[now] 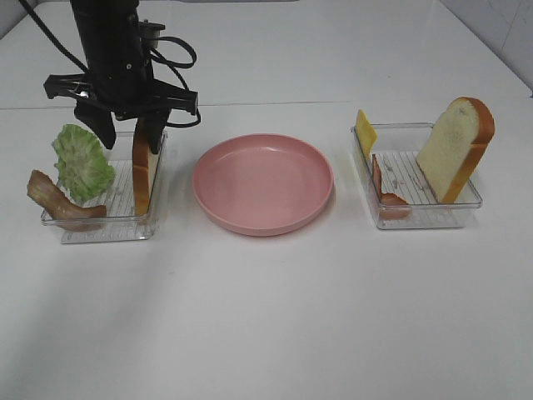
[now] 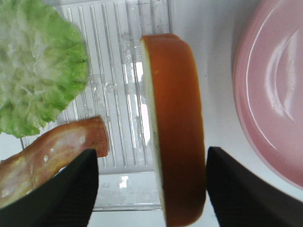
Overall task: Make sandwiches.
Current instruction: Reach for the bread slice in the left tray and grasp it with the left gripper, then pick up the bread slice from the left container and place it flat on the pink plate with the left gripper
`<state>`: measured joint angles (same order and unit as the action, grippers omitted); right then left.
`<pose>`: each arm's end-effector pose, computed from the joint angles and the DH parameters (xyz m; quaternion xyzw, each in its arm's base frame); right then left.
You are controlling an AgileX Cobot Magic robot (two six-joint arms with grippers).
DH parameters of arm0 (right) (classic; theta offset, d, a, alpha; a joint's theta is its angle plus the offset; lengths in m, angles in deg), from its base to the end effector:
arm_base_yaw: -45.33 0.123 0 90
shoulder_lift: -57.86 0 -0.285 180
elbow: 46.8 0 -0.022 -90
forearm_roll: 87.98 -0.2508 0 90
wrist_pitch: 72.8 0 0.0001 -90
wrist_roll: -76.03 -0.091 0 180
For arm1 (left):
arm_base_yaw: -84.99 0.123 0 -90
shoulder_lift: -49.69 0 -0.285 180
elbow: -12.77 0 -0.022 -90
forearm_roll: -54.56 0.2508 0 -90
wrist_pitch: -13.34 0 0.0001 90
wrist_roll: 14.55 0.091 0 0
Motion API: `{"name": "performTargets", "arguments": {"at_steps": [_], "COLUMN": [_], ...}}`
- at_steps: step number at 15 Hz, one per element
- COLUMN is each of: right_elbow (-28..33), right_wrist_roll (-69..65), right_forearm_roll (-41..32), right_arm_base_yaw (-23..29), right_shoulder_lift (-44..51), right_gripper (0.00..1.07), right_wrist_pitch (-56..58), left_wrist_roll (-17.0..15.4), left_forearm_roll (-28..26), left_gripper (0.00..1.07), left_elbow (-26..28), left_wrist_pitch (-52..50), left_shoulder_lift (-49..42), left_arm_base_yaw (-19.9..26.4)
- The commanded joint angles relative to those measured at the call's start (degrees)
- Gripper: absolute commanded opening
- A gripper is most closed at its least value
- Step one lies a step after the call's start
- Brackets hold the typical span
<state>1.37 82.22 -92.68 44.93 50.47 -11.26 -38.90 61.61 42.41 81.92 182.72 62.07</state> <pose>-0.0074 0.0066 0.2783 -0.0452 0.8512 0.0109 0.5228 0.4243 -0.1681 0.2052 0.0060 0.9958 0.0257 0.0875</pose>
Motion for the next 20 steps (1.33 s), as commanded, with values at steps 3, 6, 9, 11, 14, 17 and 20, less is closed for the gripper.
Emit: {"name": "performTargets", "arguments": {"at_steps": [3, 6, 9, 11, 14, 17, 20], "right_elbow": [0.06, 0.06, 0.06, 0.06, 0.06, 0.06, 0.06], "right_wrist_roll": [0.34, 0.34, 0.34, 0.34, 0.34, 0.34, 0.34], "right_forearm_roll": [-0.11, -0.11, -0.11, -0.11, -0.11, -0.11, -0.11], "right_arm_base_yaw": [-0.23, -0.23, -0.23, -0.23, -0.23, -0.23, -0.23], "right_shoulder_lift": [0.52, 0.52, 0.52, 0.52, 0.52, 0.52, 0.52], "right_gripper": [0.74, 0.74, 0.74, 0.74, 0.74, 0.74, 0.74], "right_wrist_pitch": [-0.63, -0.63, -0.63, -0.63, -0.63, -0.63, -0.63], "left_wrist_roll": [-0.52, -0.46, 1.26, 4.3, 12.15, 24.35, 32.89], "left_forearm_roll": [0.8, 0.74, -0.4, -6.53, -19.02, -38.33, -49.56], "left_gripper": [0.04, 0.0, 0.0, 0.0, 0.0, 0.0, 0.0], "left_elbow": [0.06, 0.11, 3.15, 5.44, 6.93, 6.93, 6.93], "left_wrist_pitch": [-0.46, 0.69, 5.16, 4.53, 1.55, -0.63, -2.18], "left_shoulder_lift": [0.11, -0.46, -3.09, -7.68, -9.45, -6.36, -0.11], "left_arm_base_yaw": [0.17, 0.17, 0.17, 0.63, 3.84, 8.19, 8.94]}}
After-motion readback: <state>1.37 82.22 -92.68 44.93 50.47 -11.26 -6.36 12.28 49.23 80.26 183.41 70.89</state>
